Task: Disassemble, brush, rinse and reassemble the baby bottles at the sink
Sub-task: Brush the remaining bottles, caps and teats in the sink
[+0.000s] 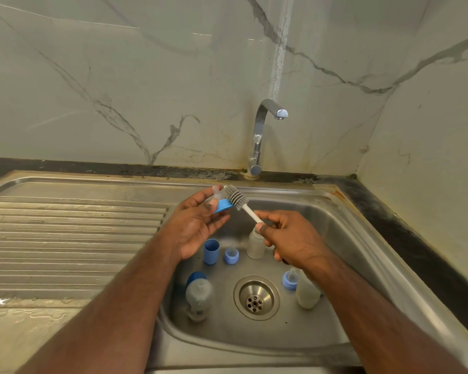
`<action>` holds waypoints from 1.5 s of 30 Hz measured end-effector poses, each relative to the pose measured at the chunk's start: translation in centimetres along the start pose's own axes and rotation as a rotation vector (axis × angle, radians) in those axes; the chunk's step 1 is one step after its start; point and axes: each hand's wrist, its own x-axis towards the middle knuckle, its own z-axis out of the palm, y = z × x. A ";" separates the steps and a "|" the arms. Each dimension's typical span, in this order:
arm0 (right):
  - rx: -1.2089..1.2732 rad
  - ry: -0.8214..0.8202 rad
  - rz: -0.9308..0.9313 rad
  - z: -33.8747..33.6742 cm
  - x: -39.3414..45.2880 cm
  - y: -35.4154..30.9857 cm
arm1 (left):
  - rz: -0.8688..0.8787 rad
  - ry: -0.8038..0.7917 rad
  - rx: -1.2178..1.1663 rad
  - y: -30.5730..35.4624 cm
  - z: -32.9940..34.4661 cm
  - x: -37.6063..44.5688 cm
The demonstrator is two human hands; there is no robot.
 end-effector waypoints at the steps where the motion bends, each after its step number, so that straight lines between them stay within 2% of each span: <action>1: -0.006 0.000 0.009 0.1 0.1 0.0 | -0.002 -0.004 -0.005 0.0 0.0 0.0; 5: -0.104 0.031 0.000 0.3 0.4 -0.1 | -0.018 -0.020 -0.014 -0.1 0.3 -0.1; 9: 0.000 0.041 -0.012 0.2 0.2 -0.2 | 0.015 0.077 -0.114 0.1 0.4 -0.1; 14: -0.052 0.032 -0.039 1.0 0.2 -0.3 | 0.039 0.172 -0.140 0.0 0.9 0.0; 20: -0.135 0.049 -0.092 1.1 0.3 -0.4 | 0.040 0.091 -0.108 0.0 1.6 -0.2; 24: -0.206 0.104 -0.082 0.8 0.3 -0.7 | 0.043 0.159 -0.114 0.0 1.6 0.0; 29: -0.247 0.093 -0.132 1.0 0.1 -0.9 | 0.067 0.146 0.024 0.0 1.3 -0.1; 33: -0.312 0.169 -0.080 0.2 0.6 -0.6 | 0.071 0.110 0.095 0.0 1.5 -0.2; 37: -0.321 0.107 -0.122 0.7 0.2 -0.8 | 0.078 0.117 0.156 -0.2 1.4 0.0; 41: -0.372 0.150 -0.072 0.3 0.5 -0.9 | 0.072 0.099 0.213 -0.5 1.4 0.1; 45: -0.341 0.080 -0.127 0.8 0.0 -1.2 | 0.090 0.093 0.266 -0.5 1.4 0.0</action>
